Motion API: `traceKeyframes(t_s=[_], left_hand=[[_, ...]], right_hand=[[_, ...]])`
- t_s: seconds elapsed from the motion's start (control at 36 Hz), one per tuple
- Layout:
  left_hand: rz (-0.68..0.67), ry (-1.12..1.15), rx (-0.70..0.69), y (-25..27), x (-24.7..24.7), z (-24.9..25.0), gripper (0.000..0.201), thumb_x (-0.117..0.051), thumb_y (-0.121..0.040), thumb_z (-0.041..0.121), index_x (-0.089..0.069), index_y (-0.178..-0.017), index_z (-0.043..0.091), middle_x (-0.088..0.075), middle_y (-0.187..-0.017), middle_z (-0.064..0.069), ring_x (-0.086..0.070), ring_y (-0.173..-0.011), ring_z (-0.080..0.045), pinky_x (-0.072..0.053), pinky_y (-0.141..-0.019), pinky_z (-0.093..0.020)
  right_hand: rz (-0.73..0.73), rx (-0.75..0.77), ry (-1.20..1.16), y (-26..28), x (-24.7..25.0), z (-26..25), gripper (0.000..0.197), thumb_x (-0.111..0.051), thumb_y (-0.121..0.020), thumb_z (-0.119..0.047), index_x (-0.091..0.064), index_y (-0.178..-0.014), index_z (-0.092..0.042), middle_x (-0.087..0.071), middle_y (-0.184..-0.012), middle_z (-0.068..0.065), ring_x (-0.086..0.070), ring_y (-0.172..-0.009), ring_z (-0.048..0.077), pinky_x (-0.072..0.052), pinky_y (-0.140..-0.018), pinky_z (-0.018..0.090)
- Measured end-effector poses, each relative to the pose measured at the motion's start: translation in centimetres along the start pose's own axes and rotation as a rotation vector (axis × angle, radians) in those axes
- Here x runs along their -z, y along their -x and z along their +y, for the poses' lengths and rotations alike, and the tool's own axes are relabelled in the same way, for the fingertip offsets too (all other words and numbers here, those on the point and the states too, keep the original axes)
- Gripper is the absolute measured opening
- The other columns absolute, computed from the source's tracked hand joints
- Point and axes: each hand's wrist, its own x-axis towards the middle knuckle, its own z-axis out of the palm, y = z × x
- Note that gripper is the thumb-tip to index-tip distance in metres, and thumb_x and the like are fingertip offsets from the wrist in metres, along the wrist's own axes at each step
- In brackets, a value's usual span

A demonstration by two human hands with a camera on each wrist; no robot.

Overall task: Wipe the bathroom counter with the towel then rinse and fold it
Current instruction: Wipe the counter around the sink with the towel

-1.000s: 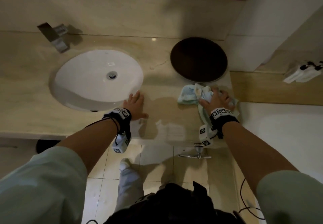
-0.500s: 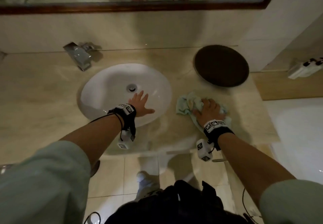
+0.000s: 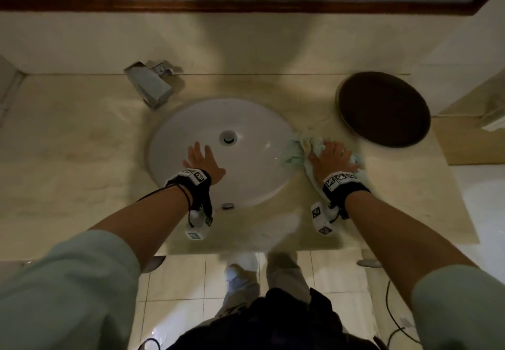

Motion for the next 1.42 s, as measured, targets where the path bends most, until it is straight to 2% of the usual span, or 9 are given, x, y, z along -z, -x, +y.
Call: traceKeyframes(t_s=[0.22, 0.39, 0.61, 0.83, 1.03, 1.14, 1.19, 1.28, 1.42], left_hand=[[0.075, 0.144, 0.196, -0.8, 0.6, -1.8, 0.091, -0.045, -0.090, 0.060, 0.004, -0.152, 0.015, 0.019, -0.158, -0.008, 0.017, -0.145, -0.029, 0.002, -0.118, -0.047], [0.120, 0.243, 0.345, -1.2, 0.7, -3.6, 0.097, -0.042, -0.086, 0.069, 0.006, -0.152, 0.017, 0.018, -0.158, -0.006, 0.017, -0.145, -0.027, 0.004, -0.117, -0.046], [0.249, 0.416, 0.503, -1.2, 0.2, -6.2, 0.097, -0.054, -0.085, 0.060, -0.003, -0.153, 0.013, 0.011, -0.159, -0.007, 0.013, -0.146, -0.029, 0.006, -0.118, -0.048], [0.294, 0.471, 0.536, -1.3, -2.0, -8.2, 0.103, -0.060, -0.082, 0.058, 0.002, -0.153, 0.015, 0.012, -0.159, -0.005, 0.012, -0.145, -0.029, 0.002, -0.117, -0.051], [0.293, 0.487, 0.556, -0.9, -2.1, -9.4, 0.104, -0.059, -0.083, 0.058, 0.009, -0.152, 0.021, 0.017, -0.158, -0.006, 0.015, -0.145, -0.030, 0.004, -0.115, -0.053], [0.238, 0.453, 0.547, -0.7, -1.4, -9.7, 0.106, -0.057, -0.083, 0.061, 0.011, -0.151, 0.018, 0.020, -0.158, -0.005, 0.016, -0.145, -0.030, 0.001, -0.117, -0.053], [0.232, 0.430, 0.544, -0.6, -0.9, -9.7, 0.106, -0.056, -0.083, 0.062, 0.011, -0.151, 0.018, 0.020, -0.158, -0.005, 0.015, -0.145, -0.029, 0.000, -0.117, -0.052], [0.225, 0.416, 0.533, -0.8, -0.5, -9.8, 0.105, -0.053, -0.083, 0.065, 0.012, -0.151, 0.019, 0.020, -0.158, -0.004, 0.016, -0.145, -0.029, 0.000, -0.117, -0.052], [0.257, 0.396, 0.509, -1.5, 0.5, -10.3, 0.102, -0.054, -0.083, 0.063, 0.011, -0.151, 0.024, 0.021, -0.158, -0.003, 0.017, -0.145, -0.029, 0.000, -0.115, -0.053]], right_hand=[[0.089, 0.074, -0.061, -5.9, 0.5, -4.2, 0.062, -0.039, -0.093, -0.056, -0.038, -0.134, -0.009, -0.043, -0.134, 0.019, -0.044, -0.123, 0.035, -0.036, -0.098, 0.059], [0.047, 0.016, -0.047, -10.0, 0.0, -7.0, 0.071, -0.033, -0.093, -0.061, -0.031, -0.143, -0.011, -0.033, -0.142, 0.019, -0.031, -0.132, 0.036, -0.023, -0.100, 0.069], [0.003, 0.015, -0.086, -14.8, 1.0, -9.3, 0.073, -0.017, -0.092, -0.058, -0.016, -0.150, -0.014, -0.017, -0.153, 0.016, -0.017, -0.138, 0.039, -0.017, -0.105, 0.067], [-0.076, 0.019, -0.112, -17.2, 2.6, -9.8, 0.075, -0.028, -0.093, -0.061, -0.012, -0.150, -0.014, -0.012, -0.156, 0.012, -0.014, -0.142, 0.034, -0.014, -0.112, 0.058], [-0.018, 0.202, -0.052, -13.7, 2.9, -7.5, 0.070, -0.039, -0.097, -0.053, -0.027, -0.144, -0.002, -0.029, -0.145, 0.025, -0.030, -0.132, 0.040, -0.019, -0.112, 0.048], [0.011, 0.213, -0.039, -13.1, -0.8, -5.2, 0.096, -0.008, -0.079, -0.082, -0.042, -0.138, -0.014, -0.038, -0.137, 0.021, -0.036, -0.123, 0.037, -0.029, -0.102, 0.053], [0.010, 0.191, -0.035, -11.3, -1.4, -4.4, 0.090, -0.017, -0.079, -0.079, -0.042, -0.137, -0.014, -0.039, -0.136, 0.019, -0.038, -0.121, 0.037, -0.031, -0.100, 0.053], [0.067, 0.186, -0.055, -7.5, -0.4, -4.1, 0.073, -0.045, -0.085, -0.067, -0.042, -0.134, -0.013, -0.042, -0.136, 0.016, -0.041, -0.122, 0.037, -0.033, -0.101, 0.057], [0.055, 0.163, -0.026, -7.1, -0.2, -4.4, 0.071, -0.046, -0.084, -0.068, -0.042, -0.134, -0.017, -0.042, -0.136, 0.014, -0.042, -0.124, 0.035, -0.034, -0.101, 0.056]])
